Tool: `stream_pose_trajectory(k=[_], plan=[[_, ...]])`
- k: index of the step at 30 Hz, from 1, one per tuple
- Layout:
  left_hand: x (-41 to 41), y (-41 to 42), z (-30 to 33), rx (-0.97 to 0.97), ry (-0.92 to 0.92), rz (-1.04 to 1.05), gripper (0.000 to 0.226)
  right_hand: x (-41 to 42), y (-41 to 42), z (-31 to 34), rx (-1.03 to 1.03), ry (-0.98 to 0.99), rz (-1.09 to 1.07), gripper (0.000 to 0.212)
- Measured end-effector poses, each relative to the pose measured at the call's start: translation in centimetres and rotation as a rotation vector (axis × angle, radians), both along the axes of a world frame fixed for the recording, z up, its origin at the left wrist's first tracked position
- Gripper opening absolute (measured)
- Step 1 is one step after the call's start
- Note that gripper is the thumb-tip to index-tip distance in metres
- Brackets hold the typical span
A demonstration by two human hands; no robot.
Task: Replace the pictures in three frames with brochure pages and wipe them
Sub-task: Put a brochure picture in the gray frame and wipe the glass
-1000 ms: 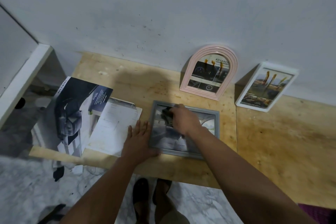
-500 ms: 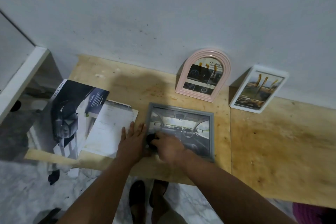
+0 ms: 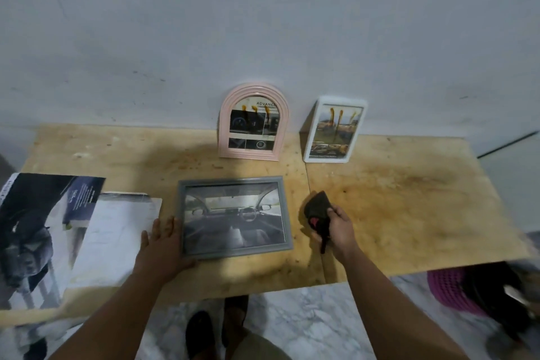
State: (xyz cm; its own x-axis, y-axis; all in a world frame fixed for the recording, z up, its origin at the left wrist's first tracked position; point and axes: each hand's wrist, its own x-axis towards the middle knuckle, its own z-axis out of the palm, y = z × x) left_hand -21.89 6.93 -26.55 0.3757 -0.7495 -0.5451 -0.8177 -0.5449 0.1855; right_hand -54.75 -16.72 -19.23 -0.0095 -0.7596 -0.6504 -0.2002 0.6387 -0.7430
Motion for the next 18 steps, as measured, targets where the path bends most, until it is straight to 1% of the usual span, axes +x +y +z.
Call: stream_pose_trajectory(k=[1,3,4,5,7,9,11,13,14,15,16,17,18], plan=[[0.0,0.0,0.1,0.007,-0.004,-0.002,0.118,-1.2,-0.2,-0.5,0.001,0.111,0.085,0.024],[0.0,-0.2,0.2,0.025,-0.015,-0.007,0.119,-3.2,-0.4,-1.8,-0.035,0.446,0.387,0.031],[0.0,-0.4,0.3,0.033,-0.02,-0.008,0.119,-3.9,-0.3,-2.3,-0.071,0.582,0.506,0.034],[0.0,-0.4,0.3,0.038,-0.024,-0.007,0.119,-4.3,-0.3,-2.5,-0.096,0.658,0.576,0.037],[-0.1,-0.6,0.3,0.036,-0.024,0.0,0.12,-4.5,-0.1,-2.7,-0.099,0.723,0.626,0.041],[0.0,-0.8,0.5,0.044,-0.012,0.015,0.12,-4.4,0.0,-2.6,-0.052,0.785,0.606,0.048],[0.0,-0.9,0.7,0.043,-0.014,0.02,0.119,-4.1,0.4,-2.4,-0.029,0.906,0.576,0.057],[-0.3,-1.1,1.2,0.008,-0.005,0.057,0.113,-3.4,0.7,-1.9,-0.156,1.013,0.576,0.06],[-0.4,-1.3,1.6,-0.029,0.013,0.105,0.105,-2.7,0.7,-1.8,-0.259,0.998,0.572,0.057],[-0.4,-1.4,1.9,-0.075,0.043,0.166,0.094,-1.9,0.7,-1.7,-0.349,0.926,0.576,0.051],[-0.6,-1.5,2.3,-0.12,0.078,0.228,0.083,-0.9,0.7,-1.8,-0.41,0.808,0.601,0.044],[-0.7,-1.7,2.7,-0.159,0.11,0.277,0.073,0.3,0.6,-1.7,-0.428,0.683,0.642,0.039],[-1.0,-1.9,3.1,-0.185,0.137,0.315,0.067,1.5,0.6,-1.7,-0.397,0.574,0.693,0.038]])
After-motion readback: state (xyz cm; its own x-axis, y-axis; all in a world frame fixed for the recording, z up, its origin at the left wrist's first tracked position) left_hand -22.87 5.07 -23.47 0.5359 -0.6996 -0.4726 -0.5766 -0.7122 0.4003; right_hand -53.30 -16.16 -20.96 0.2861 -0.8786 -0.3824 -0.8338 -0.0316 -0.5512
